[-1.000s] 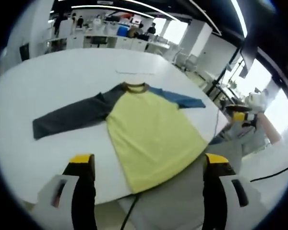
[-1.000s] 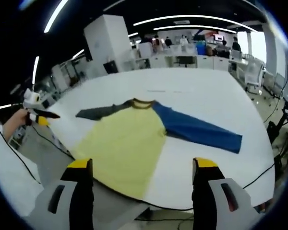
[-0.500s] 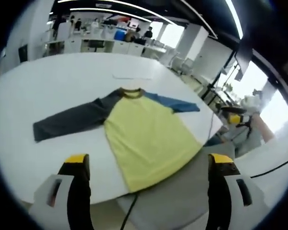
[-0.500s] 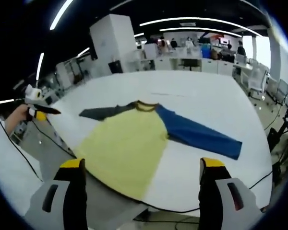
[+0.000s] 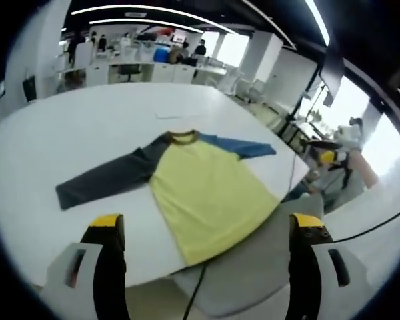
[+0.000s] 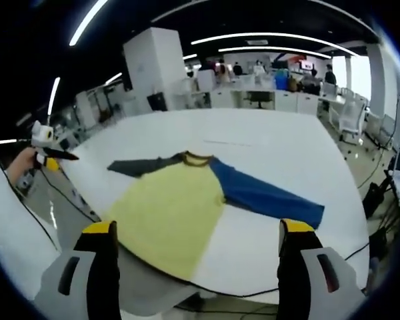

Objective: Fold the garment on the visible template until the final outline fits inside the template.

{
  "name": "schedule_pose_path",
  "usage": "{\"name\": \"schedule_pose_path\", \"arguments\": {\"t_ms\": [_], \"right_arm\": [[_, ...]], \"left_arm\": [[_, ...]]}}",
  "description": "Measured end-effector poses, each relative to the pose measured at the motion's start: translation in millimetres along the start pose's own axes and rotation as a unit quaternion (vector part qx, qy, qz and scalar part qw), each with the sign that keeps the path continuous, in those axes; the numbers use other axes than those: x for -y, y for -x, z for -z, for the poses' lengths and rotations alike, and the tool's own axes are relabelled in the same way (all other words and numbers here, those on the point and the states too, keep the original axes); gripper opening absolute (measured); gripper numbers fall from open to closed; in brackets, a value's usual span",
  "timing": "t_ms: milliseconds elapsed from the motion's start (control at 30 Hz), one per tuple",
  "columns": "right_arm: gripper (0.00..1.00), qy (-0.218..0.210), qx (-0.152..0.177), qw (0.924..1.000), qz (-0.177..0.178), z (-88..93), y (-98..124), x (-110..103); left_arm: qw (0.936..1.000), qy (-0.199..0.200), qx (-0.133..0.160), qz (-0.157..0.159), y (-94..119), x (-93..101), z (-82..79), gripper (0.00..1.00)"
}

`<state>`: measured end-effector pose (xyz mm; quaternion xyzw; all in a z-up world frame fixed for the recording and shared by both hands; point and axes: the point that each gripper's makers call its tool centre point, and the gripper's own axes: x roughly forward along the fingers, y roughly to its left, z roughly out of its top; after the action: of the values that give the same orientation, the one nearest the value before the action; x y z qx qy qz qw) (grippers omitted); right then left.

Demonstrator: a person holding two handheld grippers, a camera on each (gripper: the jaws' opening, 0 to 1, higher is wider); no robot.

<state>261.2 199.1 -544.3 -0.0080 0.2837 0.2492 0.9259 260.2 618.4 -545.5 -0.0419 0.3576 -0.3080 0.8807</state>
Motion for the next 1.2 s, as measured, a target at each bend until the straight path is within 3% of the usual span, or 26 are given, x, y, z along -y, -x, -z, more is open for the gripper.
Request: {"name": "schedule_pose_path", "arguments": {"t_ms": [267, 633, 1200], "right_arm": [[1.0, 0.013, -0.005, 0.9999, -0.001, 0.7, 8, -2], [1.0, -0.002, -0.005, 1.0, 0.0, 7.3, 4, -2], [0.97, -0.018, -0.009, 0.9997, 0.015, 12.6, -5, 26]], "left_arm": [[0.9999, -0.011, 0.002, 0.007, 2, 2.0, -2.2, 0.99], [1.0, -0.005, -0.005, 0.005, -1, 2.6, 3.0, 0.99], [0.9999, -0.008, -0.011, 0.006, -14, 7.1, -1.4, 0.98]]}}
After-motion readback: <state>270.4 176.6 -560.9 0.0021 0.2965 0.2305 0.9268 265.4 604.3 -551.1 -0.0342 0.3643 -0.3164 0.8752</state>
